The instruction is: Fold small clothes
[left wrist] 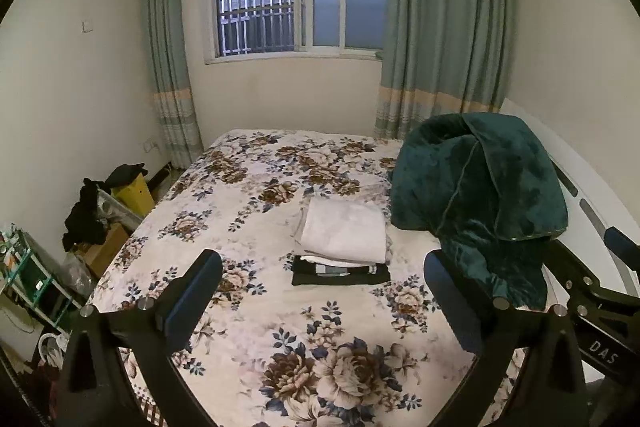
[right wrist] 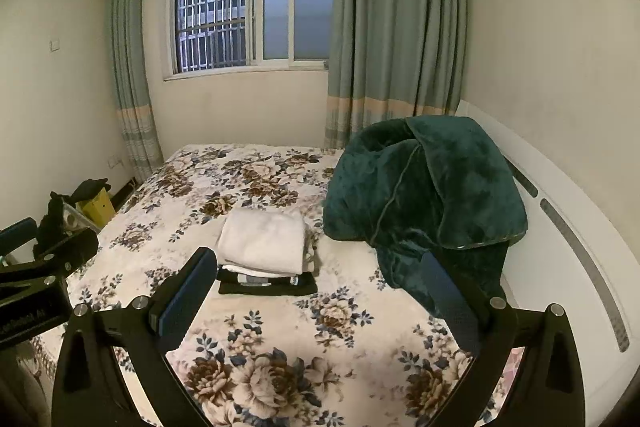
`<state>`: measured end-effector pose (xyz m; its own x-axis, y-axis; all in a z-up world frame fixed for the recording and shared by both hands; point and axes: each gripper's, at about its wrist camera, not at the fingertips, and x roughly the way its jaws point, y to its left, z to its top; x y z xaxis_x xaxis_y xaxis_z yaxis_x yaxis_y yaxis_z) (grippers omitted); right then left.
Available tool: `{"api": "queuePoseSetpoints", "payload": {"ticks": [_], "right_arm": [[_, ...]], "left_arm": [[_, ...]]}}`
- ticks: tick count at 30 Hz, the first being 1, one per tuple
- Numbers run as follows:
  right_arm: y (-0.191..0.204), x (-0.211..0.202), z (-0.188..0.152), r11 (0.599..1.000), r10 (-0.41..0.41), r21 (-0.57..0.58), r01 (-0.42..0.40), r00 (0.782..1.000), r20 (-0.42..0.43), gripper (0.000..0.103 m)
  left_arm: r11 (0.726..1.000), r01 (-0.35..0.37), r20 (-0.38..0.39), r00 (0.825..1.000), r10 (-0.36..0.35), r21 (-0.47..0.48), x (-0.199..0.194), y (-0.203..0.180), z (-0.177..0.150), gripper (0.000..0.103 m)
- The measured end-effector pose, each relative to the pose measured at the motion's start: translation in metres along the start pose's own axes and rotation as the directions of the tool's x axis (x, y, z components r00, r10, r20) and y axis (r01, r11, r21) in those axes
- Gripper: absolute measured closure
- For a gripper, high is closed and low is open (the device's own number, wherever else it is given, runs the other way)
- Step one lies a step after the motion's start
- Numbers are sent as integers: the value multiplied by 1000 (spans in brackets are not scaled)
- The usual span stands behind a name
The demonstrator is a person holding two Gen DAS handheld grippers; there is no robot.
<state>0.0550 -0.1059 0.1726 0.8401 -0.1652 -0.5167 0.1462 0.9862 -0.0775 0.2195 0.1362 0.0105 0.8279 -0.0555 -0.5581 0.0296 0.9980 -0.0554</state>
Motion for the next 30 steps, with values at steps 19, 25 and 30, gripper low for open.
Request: {"api": "queuePoseSetpoints", "payload": {"ticks": [19,25,30], "right_arm": [[-13,10,30,998,54,-23,-54,999,8,0],[-13,13,32,998,63,-21,-63,998,15,0],[-14,14,32,998,64,-23,-64,998,16,0]], "left_arm": [[1000,-20,15,1000,20,7,-10,-2,-1,0],[1000,-23,18,1000,23,7,-14,-1,0,0],[1000,-29,19,999,28,11,-14,-1,1,0]]}}
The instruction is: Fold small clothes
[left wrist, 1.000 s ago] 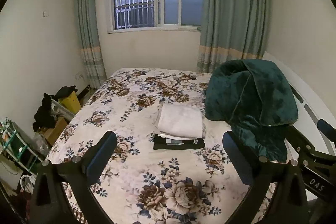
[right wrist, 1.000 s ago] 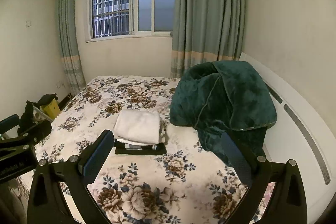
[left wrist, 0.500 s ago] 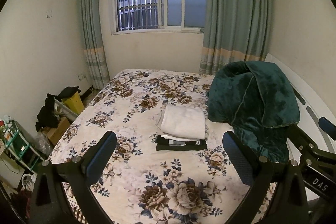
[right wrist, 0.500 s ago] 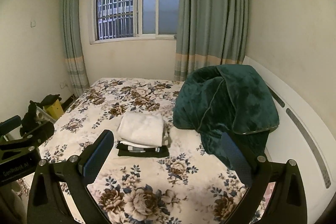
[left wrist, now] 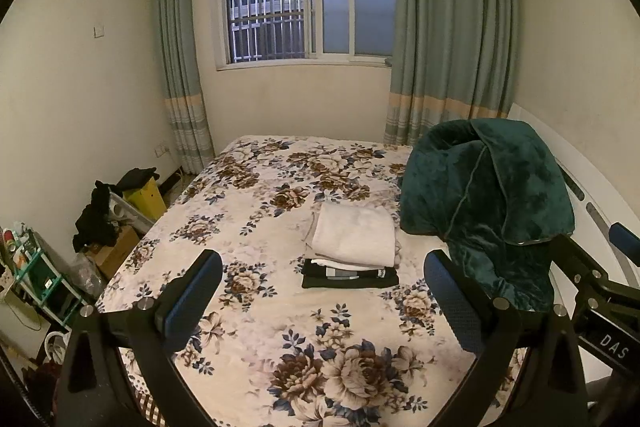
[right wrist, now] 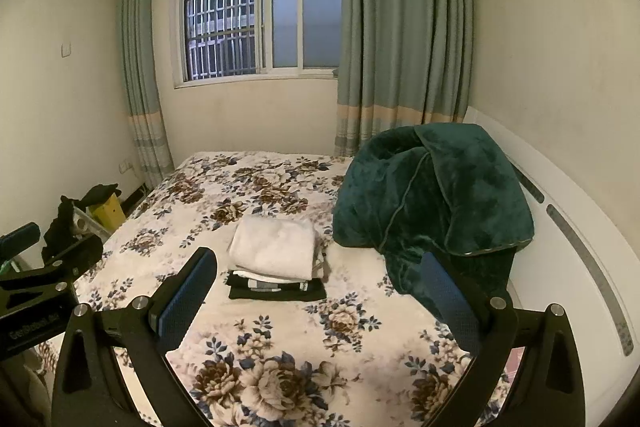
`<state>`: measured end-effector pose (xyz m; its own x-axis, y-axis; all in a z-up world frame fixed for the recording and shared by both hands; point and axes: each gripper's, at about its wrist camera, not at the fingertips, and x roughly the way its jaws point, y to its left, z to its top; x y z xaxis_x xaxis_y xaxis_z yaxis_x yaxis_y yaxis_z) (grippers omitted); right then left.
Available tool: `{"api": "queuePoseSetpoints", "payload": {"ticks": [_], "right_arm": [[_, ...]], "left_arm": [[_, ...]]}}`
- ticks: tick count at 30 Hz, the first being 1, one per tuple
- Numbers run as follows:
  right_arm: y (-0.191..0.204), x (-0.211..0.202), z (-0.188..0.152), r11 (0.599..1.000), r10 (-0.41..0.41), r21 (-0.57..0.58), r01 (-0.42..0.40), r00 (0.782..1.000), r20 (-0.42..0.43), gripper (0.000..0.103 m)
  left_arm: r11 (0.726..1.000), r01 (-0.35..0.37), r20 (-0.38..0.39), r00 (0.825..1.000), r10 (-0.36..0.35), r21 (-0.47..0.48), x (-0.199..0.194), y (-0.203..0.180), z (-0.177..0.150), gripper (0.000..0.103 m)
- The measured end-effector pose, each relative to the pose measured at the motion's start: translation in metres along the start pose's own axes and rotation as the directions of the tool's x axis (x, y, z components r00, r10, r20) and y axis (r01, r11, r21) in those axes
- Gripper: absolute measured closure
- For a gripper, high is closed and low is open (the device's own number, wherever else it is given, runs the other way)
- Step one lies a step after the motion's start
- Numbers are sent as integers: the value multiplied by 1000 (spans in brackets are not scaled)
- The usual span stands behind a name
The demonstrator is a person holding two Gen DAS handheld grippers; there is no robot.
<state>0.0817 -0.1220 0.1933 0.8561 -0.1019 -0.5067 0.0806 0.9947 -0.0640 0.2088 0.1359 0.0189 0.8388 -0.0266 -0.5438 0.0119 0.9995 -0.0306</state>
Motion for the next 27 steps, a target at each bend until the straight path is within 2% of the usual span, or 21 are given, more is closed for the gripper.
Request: {"api": "queuePoseSetpoints", "payload": {"ticks": [27], "right_arm": [[5,-2,-7,1000,-5,-2,5,1000,1,0]], "left_arm": [[1000,-19,0,1000,19,-6,-9,-1,1,0]]}}
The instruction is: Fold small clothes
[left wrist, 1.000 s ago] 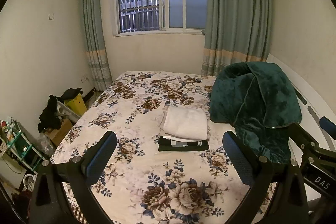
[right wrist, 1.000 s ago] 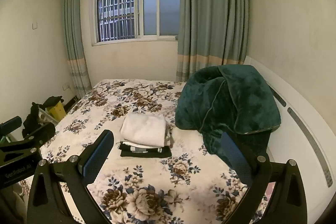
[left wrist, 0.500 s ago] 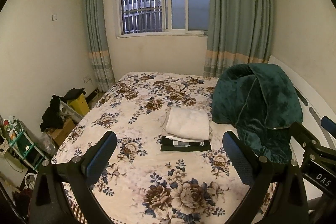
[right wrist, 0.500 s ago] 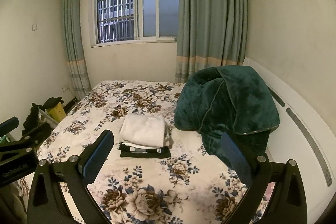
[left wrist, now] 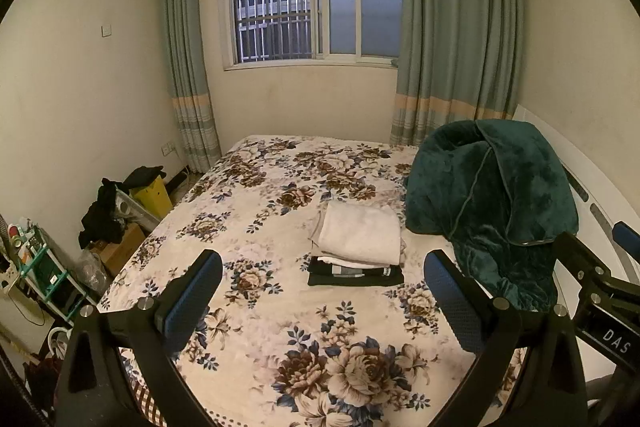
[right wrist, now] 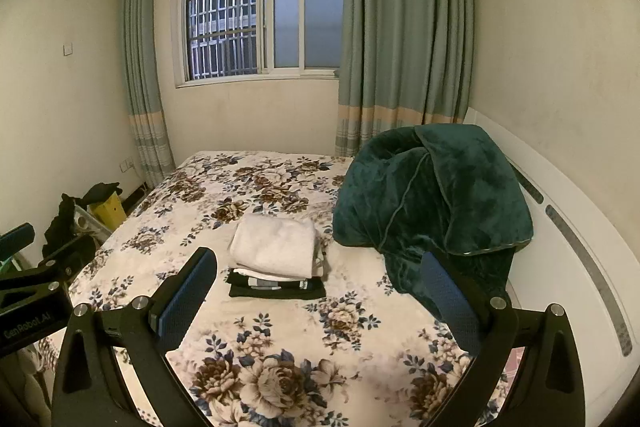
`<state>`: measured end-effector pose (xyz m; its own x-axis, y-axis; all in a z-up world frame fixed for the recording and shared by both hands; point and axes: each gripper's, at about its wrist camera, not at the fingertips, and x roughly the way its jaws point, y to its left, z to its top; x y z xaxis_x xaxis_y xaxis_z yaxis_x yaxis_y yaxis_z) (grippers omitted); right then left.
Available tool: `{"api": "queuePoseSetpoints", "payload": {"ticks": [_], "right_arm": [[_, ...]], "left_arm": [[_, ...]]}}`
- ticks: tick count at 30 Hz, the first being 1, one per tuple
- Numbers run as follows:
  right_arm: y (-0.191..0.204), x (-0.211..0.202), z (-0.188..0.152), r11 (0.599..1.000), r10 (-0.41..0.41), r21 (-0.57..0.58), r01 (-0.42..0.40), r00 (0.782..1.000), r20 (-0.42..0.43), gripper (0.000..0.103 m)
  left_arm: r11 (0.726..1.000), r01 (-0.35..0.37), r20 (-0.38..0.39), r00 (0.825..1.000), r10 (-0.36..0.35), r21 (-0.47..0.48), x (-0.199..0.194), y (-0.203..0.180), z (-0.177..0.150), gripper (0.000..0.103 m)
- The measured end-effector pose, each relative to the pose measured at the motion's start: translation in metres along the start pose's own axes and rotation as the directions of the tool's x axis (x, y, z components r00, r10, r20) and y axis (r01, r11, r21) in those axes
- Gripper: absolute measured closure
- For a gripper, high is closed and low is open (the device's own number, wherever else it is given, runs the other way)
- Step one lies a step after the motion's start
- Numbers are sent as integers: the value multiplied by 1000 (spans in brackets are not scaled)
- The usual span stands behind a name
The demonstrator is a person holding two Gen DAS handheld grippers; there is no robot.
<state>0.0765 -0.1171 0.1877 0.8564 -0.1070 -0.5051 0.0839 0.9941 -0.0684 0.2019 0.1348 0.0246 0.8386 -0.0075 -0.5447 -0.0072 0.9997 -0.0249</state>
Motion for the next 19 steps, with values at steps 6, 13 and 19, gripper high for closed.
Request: {"api": "queuePoseSetpoints", "payload": {"ticks": [6,13,19], "right_arm": [[0,0,-1,1000,3,4,-3,1000,2,0],[1,-1,-4,1000,-1,4,1,1000,6,0],[1,-1,-5,1000,-1,5,1,1000,6,0]], "left_arm": [[1000,-1,0,1000,1,-1,-1,2,-1,0],[1000,-2,1,1000,2,-2,-1,1,-1,0],[1000,-4,15,1000,4,1,-4,5,-1,0]]}}
